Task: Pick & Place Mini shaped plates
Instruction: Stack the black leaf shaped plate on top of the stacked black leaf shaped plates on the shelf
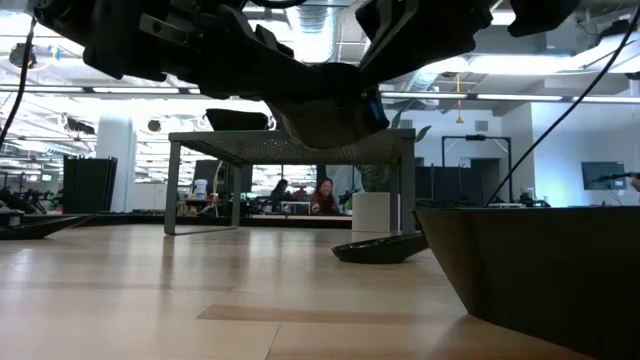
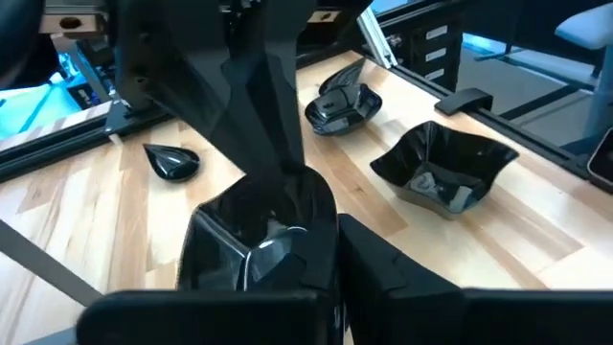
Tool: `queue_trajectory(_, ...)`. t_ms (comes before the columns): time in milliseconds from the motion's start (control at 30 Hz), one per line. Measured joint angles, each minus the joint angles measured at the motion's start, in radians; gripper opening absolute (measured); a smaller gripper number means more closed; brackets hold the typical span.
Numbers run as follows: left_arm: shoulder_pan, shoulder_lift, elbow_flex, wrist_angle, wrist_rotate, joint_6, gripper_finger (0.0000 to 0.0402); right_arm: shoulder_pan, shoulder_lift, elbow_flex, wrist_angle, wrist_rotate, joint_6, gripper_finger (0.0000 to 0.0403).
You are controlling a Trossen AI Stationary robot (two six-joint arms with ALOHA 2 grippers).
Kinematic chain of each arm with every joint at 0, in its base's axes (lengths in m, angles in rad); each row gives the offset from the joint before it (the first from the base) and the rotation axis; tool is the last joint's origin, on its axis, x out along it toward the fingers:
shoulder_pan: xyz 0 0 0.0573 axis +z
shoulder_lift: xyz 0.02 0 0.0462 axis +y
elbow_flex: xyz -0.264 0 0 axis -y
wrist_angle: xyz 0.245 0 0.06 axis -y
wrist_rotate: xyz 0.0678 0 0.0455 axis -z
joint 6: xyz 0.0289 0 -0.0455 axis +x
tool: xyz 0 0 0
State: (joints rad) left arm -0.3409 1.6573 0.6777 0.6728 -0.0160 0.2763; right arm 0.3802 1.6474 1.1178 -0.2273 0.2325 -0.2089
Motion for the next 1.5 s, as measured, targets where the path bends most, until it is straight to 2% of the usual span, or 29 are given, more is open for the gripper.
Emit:
queue_trajectory(233,-0.022,0.0,0.003,-0.016,0.0,-0.103,0.0009,-0.006,0.0,0.001,0.012,0.0,0.006,0.0096)
queue_trajectory(567,-0.054,0.0,0.002,-0.063,0.007,-0.136,0.0009,0.005,0.0,0.001,0.005,0.009,0.018,0.0144)
queue_trajectory(700,-0.092,-0.019,0.002,-0.096,-0.05,-0.16,0.0009,0.006,0.0,0.002,-0.021,0.007,0.123,0.0157)
queue_trajectory(800,-0.127,-0.072,0.002,-0.231,-0.083,-0.241,0.0008,0.011,0.0,0.002,-0.081,0.007,0.279,0.0159)
queue_trajectory(867,-0.162,-0.126,0.002,-0.331,-0.144,-0.27,0.0009,0.018,0.0,0.002,-0.143,0.003,0.367,0.0159)
queue_trajectory(933,-0.197,-0.193,0.002,-0.404,-0.25,-0.251,0.001,0.028,0.0,0.002,-0.21,0.001,0.419,0.0157)
queue_trajectory(1067,-0.221,-0.336,0.004,-0.424,-0.472,-0.019,0.0008,0.047,0.0,0.001,-0.267,0.001,0.454,0.0152)
queue_trajectory(1167,-0.169,-0.437,0.008,-0.422,-0.513,0.149,0.0008,0.055,0.0,0.001,-0.253,0.001,0.449,0.0149)
queue_trajectory(1267,-0.057,-0.507,0.008,-0.419,-0.518,0.208,0.0009,0.056,0.0,0.002,-0.247,0.001,0.446,0.0146)
queue_trajectory(1333,0.036,-0.526,0.008,-0.418,-0.457,0.223,0.0008,0.053,0.0,0.002,-0.246,0.001,0.446,0.0145)
queue_trajectory(1500,0.272,-0.485,0.008,-0.385,-0.198,0.299,0.0009,0.037,0.0,0.002,-0.244,0.001,0.443,0.0143)
